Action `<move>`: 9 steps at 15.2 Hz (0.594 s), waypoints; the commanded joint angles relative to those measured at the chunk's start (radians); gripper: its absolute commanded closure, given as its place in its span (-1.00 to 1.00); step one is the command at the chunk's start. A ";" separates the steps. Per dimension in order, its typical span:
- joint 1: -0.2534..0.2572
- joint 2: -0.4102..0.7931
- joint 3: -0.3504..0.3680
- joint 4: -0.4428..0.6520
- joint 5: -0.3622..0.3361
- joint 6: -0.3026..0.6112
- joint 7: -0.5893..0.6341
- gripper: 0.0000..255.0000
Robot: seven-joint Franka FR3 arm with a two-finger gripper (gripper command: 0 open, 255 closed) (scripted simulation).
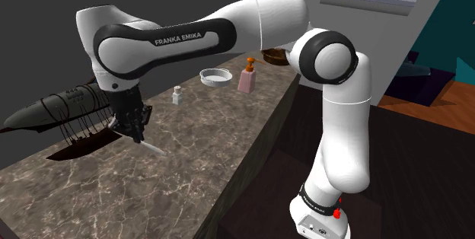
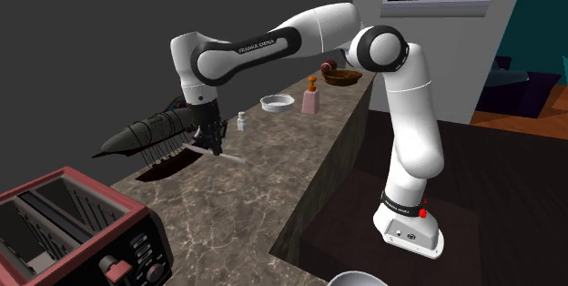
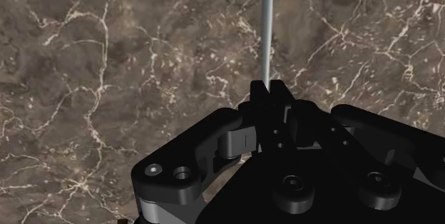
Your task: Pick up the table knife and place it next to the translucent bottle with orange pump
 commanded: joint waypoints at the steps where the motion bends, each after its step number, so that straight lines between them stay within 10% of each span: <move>1: 0.000 -0.004 0.001 0.022 0.001 -0.026 -0.001 1.00; 9: 0.006 -0.002 0.003 0.132 0.002 -0.134 0.002 1.00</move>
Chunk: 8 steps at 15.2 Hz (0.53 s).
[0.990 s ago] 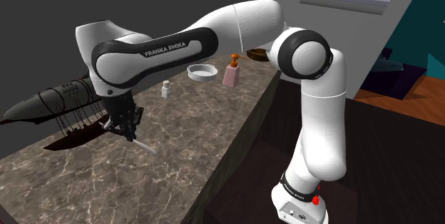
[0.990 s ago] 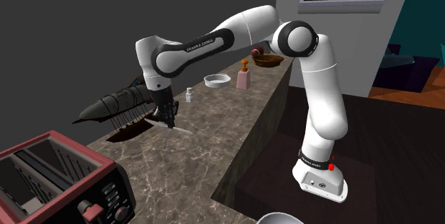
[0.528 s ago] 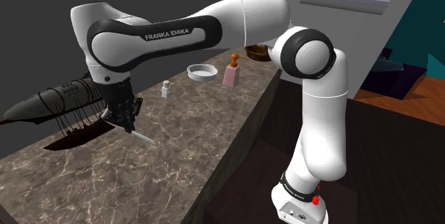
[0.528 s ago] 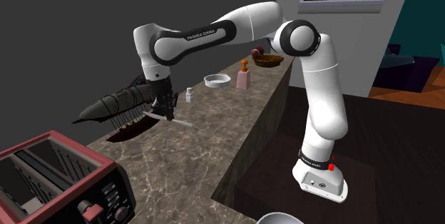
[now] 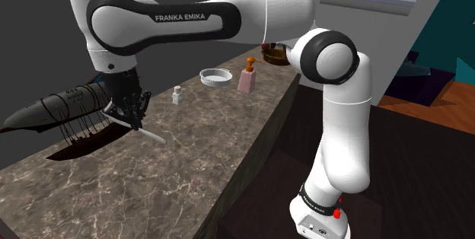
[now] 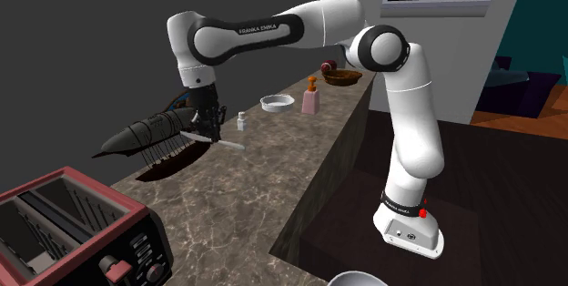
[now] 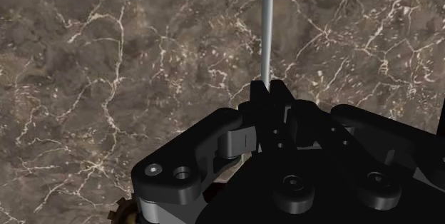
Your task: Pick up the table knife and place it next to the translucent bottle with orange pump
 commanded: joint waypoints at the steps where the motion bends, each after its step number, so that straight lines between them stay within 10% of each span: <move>1: 0.003 0.004 0.001 0.033 -0.001 -0.030 0.002 1.00; 8: 0.014 0.024 0.003 0.157 -0.007 -0.134 0.007 1.00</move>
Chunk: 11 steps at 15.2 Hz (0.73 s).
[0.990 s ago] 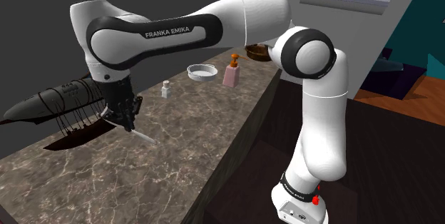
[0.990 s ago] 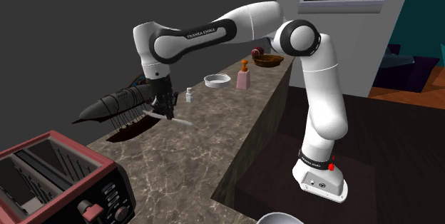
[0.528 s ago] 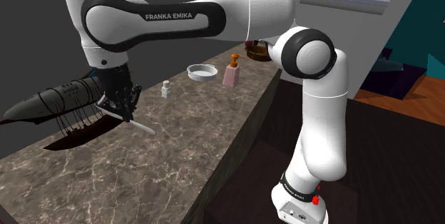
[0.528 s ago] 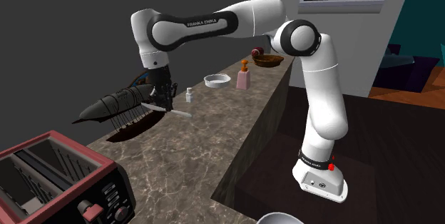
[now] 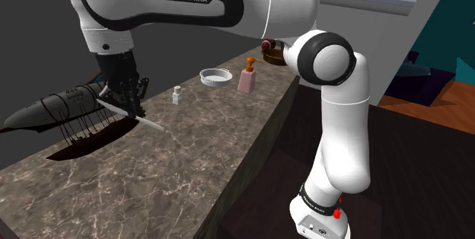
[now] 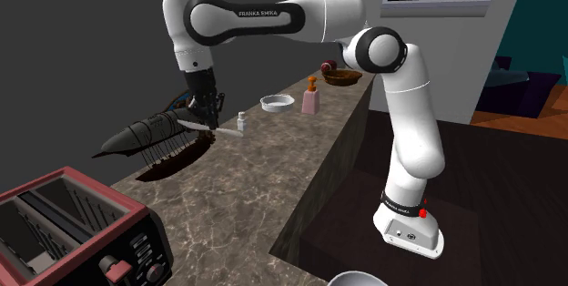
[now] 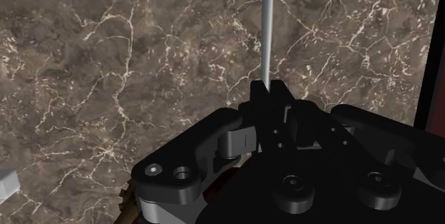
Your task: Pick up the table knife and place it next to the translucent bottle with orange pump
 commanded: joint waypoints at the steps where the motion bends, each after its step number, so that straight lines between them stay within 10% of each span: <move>1: 0.003 0.006 0.000 0.035 -0.002 -0.030 0.001 1.00; 11: 0.039 0.083 0.002 0.292 -0.027 -0.211 0.012 1.00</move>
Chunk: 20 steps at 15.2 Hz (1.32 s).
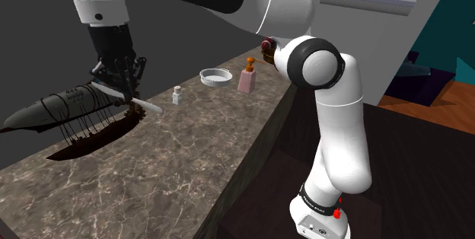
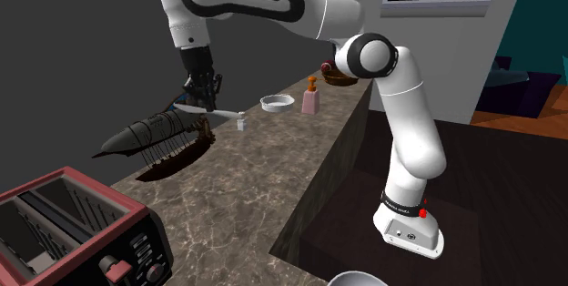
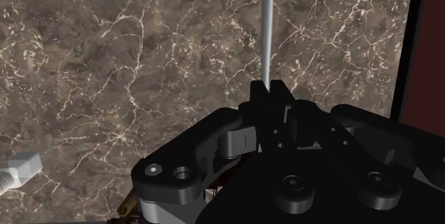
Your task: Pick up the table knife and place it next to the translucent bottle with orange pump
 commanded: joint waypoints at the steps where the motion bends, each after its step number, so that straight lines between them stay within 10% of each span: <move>1: 0.009 0.018 0.000 0.059 -0.006 -0.041 0.002 1.00; 7: 0.064 0.129 -0.007 0.322 -0.042 -0.193 0.007 1.00; 12: -0.093 -0.072 -0.017 0.003 0.013 -0.076 -0.104 1.00; 20: -0.249 -0.226 -0.082 -0.209 0.046 -0.013 -0.303 1.00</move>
